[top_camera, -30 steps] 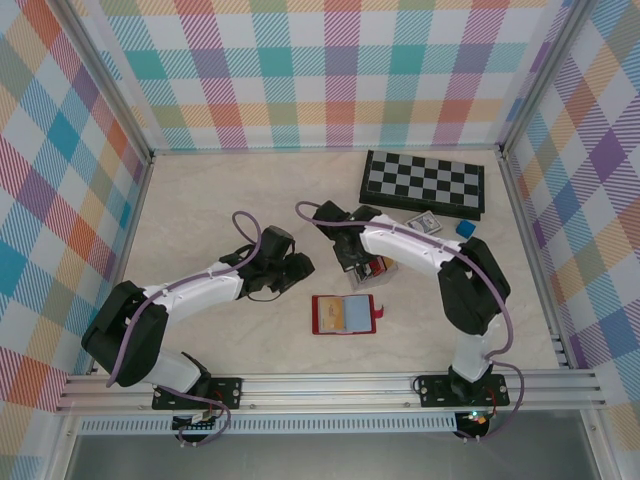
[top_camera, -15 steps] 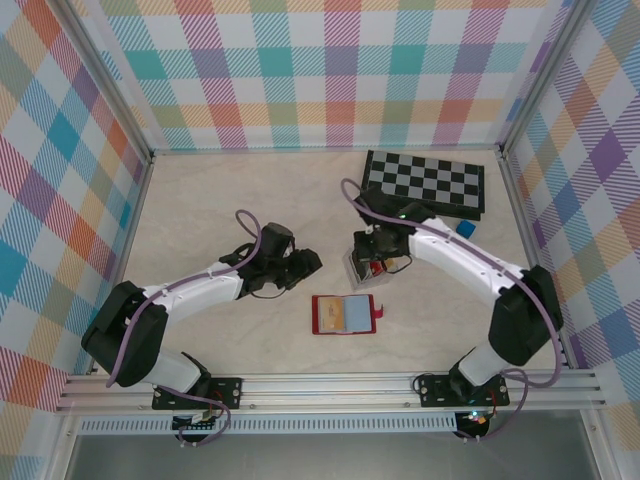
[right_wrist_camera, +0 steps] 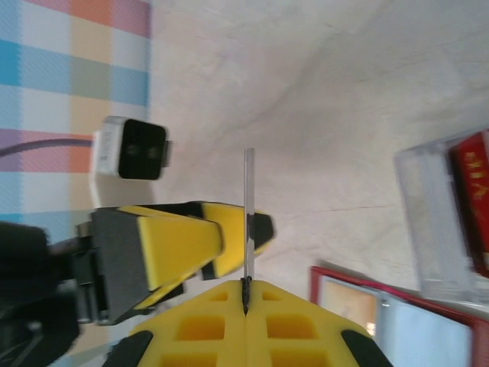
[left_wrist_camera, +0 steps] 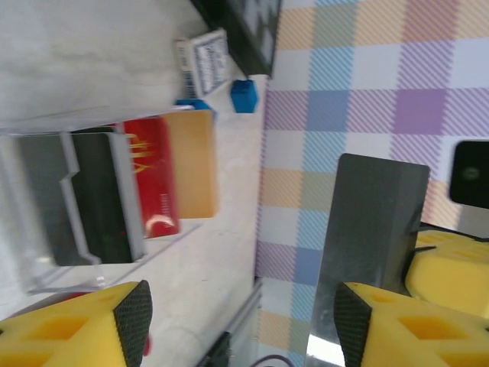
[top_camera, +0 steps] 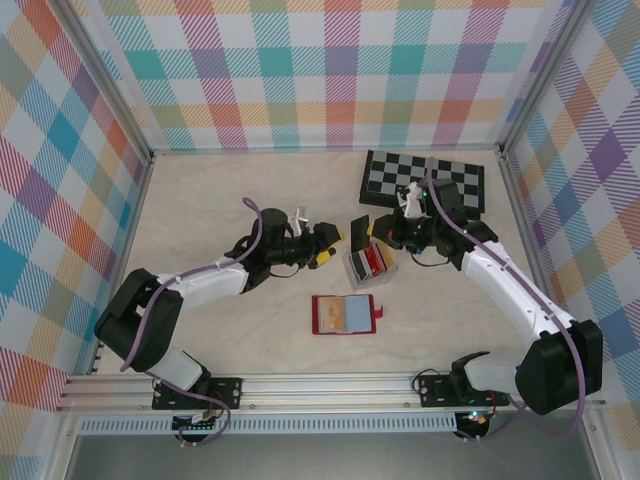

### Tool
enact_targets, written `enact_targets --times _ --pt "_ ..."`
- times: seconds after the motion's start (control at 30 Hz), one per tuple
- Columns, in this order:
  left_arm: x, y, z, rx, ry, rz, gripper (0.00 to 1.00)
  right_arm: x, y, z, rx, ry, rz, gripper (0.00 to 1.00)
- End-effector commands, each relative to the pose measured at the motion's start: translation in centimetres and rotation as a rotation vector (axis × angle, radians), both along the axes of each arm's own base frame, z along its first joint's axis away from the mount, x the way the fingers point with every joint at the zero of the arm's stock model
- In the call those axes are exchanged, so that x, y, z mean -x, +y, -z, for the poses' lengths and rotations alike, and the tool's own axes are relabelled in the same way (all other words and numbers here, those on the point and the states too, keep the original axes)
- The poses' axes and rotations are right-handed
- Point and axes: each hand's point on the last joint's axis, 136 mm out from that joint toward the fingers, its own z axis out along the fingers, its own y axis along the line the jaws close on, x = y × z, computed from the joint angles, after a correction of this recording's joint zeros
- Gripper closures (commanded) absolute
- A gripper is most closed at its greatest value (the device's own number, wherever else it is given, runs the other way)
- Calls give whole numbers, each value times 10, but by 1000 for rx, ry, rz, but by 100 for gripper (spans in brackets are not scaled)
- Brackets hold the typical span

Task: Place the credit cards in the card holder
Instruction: Pass the credit card.

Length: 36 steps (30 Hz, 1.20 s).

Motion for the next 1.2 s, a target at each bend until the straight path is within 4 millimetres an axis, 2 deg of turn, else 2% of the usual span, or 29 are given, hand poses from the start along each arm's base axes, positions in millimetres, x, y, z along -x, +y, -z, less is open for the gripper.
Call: enact_targets --times 0.0,0.2,0.37,0.5,0.67,0.73,0.8,0.93,1.03,1.17 --pt "-1 -12 -53 161 -108 60 37 7 14 -26 -170 -4 -70 100" --pt "2 -11 -70 192 -150 75 53 6 14 -24 -201 11 -72 100" --pt "5 -9 -74 194 -166 74 69 6 13 -19 -201 25 -78 100" --pt "6 -6 -69 170 -163 62 77 10 11 -10 -177 48 -83 100" --pt "11 -1 -61 145 -149 57 92 17 8 6 -147 88 -84 99" --pt "16 3 -50 112 -133 56 98 22 6 17 -127 118 -86 94" --pt "22 8 -34 59 -110 53 100 29 -1 33 -77 145 -71 88" --pt "45 24 14 -127 -54 37 100 56 -31 91 238 227 -23 65" --pt "64 27 43 -212 -25 37 100 75 -43 125 379 272 -23 49" --pt "84 29 72 -302 -2 48 100 92 -44 157 458 326 -57 42"
